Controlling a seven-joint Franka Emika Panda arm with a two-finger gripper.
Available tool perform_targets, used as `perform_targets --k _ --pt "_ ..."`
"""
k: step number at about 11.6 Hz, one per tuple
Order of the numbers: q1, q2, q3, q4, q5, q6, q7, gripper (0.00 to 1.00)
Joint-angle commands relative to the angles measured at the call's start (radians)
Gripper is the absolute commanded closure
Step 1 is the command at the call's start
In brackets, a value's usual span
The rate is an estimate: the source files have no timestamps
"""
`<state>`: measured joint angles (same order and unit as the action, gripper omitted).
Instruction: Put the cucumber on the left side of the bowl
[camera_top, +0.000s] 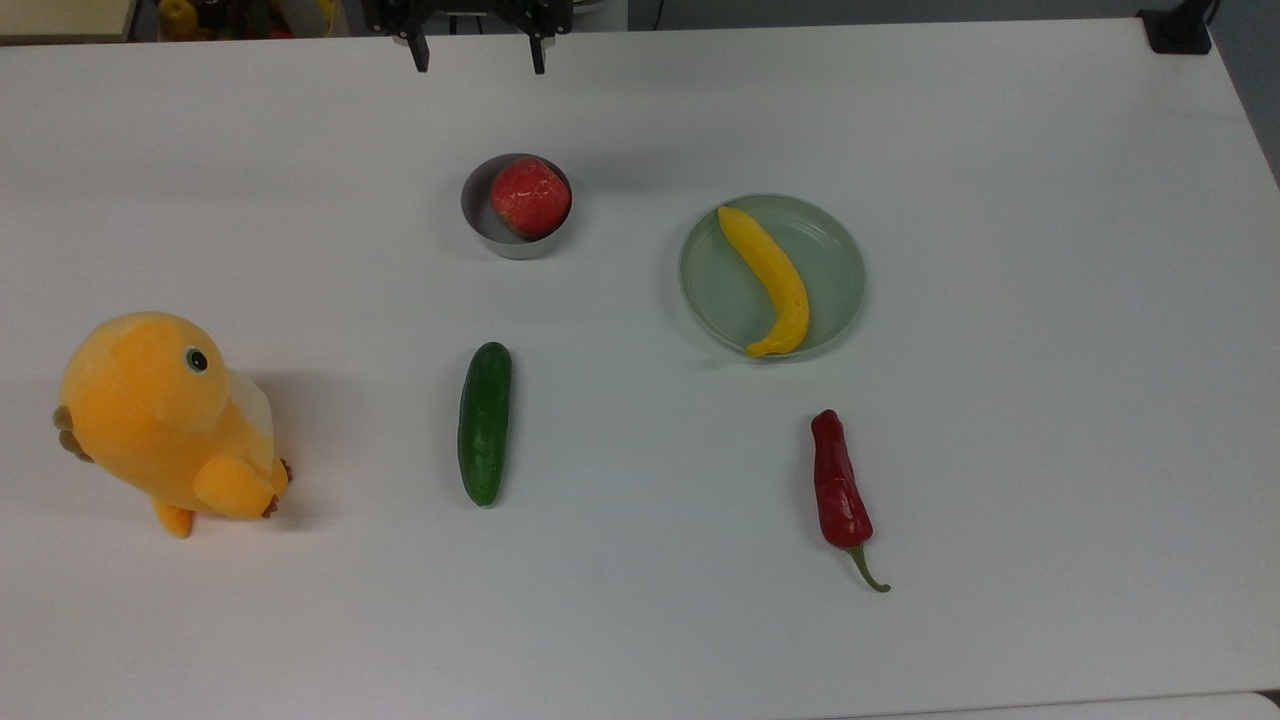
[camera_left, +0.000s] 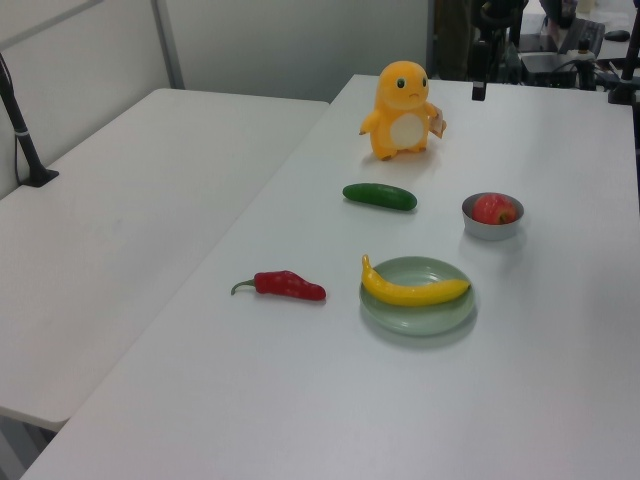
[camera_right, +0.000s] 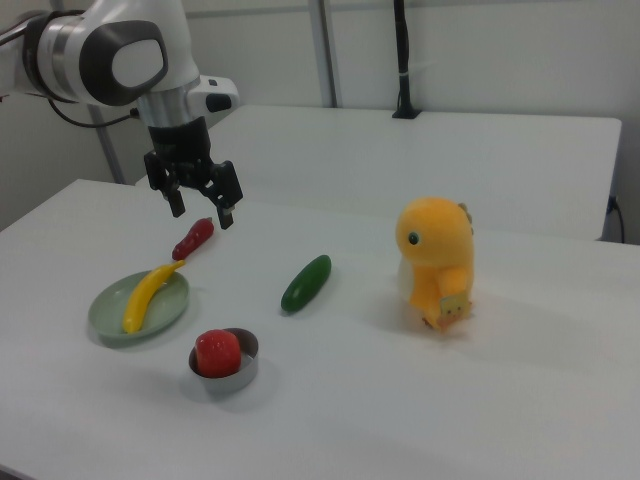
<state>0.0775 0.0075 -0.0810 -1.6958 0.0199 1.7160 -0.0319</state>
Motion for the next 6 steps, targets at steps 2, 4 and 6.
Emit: perform_targets --k 2,4,6 --pt "0.004 -0.008 -0.003 0.001 0.002 0.003 -0.019 0.0" --pt "0.005 -0.008 -0.002 -0.005 0.003 0.011 -0.019 0.0" --pt "0.005 0.003 -0.002 -0.005 0.008 0.022 -0.019 0.0"
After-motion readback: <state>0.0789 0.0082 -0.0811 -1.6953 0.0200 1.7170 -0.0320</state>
